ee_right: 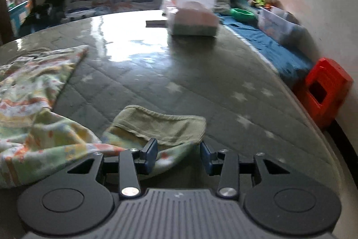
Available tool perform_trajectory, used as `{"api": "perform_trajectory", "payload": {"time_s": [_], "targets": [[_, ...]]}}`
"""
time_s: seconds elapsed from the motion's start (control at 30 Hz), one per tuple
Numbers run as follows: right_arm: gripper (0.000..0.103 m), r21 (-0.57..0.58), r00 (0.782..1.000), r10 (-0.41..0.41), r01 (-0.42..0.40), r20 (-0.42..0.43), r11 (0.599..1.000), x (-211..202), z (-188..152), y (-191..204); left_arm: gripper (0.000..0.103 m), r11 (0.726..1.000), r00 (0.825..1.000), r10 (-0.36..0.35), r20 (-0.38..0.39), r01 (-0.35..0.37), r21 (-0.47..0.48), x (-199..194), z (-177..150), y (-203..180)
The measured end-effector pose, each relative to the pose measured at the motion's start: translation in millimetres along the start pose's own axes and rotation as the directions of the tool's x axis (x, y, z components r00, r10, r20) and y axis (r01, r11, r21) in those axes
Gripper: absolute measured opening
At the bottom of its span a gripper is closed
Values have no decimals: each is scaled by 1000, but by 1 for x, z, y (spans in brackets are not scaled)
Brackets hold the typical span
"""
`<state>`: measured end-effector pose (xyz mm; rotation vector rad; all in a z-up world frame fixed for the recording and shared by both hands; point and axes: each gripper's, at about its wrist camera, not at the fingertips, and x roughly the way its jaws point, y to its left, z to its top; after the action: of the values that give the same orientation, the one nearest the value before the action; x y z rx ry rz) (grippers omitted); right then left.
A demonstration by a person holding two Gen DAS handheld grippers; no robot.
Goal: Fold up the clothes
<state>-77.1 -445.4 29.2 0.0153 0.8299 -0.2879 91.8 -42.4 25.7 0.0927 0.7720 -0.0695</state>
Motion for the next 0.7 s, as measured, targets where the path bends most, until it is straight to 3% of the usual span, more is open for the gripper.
{"api": "perform_trajectory", "payload": {"time_s": [0.17,0.4,0.6,0.67,0.7], "targets": [[41,47,997,-28,24,74,999,-15,2,-11,46,1000,1000,10,-2,-10,-1,-1,-2,4],[40,-78,985,170,-168,9,983,-1,15,19,46,1000,1000,10,-11,-10,-6,0,-3,1],[35,-120,979,205,-205,-15,971,15,15,36,48,1000,1000,8,-15,-8,-10,2,-3,1],[26,-114,982,189,-188,0,976,16,16,36,49,1000,1000,9,-17,-9,-13,2,-2,1],[16,-111,984,179,-177,10,978,17,16,36,50,1000,1000,9,-19,-9,-14,3,-3,1]]}}
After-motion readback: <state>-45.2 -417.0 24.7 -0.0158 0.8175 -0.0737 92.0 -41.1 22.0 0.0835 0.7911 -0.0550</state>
